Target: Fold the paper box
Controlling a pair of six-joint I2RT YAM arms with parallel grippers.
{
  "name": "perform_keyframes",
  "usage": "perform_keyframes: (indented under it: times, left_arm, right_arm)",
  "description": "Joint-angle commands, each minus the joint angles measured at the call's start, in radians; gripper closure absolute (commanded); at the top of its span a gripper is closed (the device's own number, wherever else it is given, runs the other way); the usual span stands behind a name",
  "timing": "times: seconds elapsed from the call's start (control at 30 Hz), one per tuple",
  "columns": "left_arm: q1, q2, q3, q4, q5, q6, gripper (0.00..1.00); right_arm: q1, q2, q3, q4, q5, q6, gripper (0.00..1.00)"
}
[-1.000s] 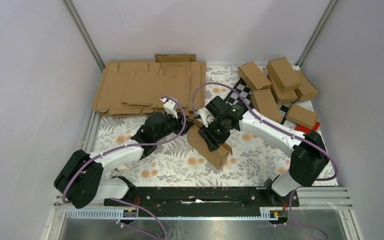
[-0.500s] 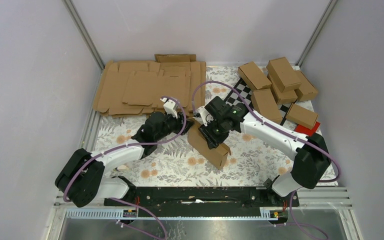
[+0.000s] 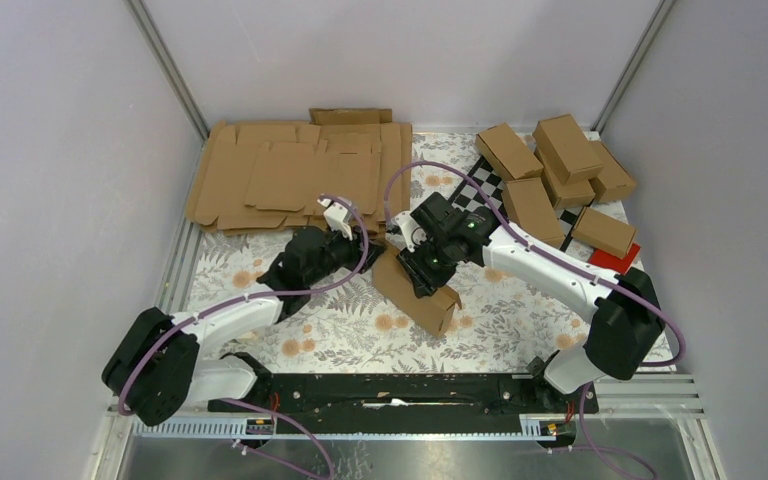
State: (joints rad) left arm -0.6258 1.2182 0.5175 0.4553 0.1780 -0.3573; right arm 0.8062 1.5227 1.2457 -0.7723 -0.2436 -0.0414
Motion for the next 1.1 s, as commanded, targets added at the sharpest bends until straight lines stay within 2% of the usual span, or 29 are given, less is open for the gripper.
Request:
perform_keyframes:
  times: [0.0, 0.23, 0.37, 0.47, 0.67, 0.7, 0.83, 0.9, 1.07]
  left_arm:
    - [0.001, 0.002, 0.044, 0.024, 0.029, 0.036, 0.72]
    - [-0.01, -0.044, 0.038, -0.018, -0.005, 0.053, 0.86]
    - [-0.046, -0.107, 0.014, -0.06, -0.099, 0.055, 0.85]
    - [-0.063, -0.14, 0.017, -0.133, -0.17, 0.037, 0.59]
    - [-0.06, -0.232, 0.01, -0.206, -0.247, -0.09, 0.44]
    - [-0.059, -0.244, 0.013, -0.222, -0.255, -0.111, 0.39]
    - [-0.055, -0.261, 0.041, -0.334, -0.371, -0.194, 0.07]
    - [-0.054, -0.279, 0.033, -0.352, -0.398, -0.218, 0.02]
    - [-0.054, -0.298, 0.068, -0.435, -0.458, -0.251, 0.01]
  right_arm:
    - [0.013, -0.031, 0.003, 0.015, -0.028, -0.01, 0.61]
    - [0.013, -0.022, 0.02, -0.005, 0.008, -0.006, 0.61]
    - [0.013, -0.032, 0.029, -0.006, 0.063, 0.004, 0.62]
    - [0.013, -0.038, 0.024, -0.006, 0.059, 0.002, 0.62]
    - [0.013, -0.066, -0.006, -0.008, 0.055, -0.009, 0.62]
    - [0.013, -0.071, -0.013, -0.007, 0.057, -0.011, 0.61]
    - [0.013, -0.105, -0.035, -0.005, 0.067, -0.015, 0.61]
    - [0.013, -0.119, -0.046, -0.009, 0.075, -0.016, 0.61]
    - [0.013, -0.156, -0.063, -0.019, 0.092, -0.016, 0.61]
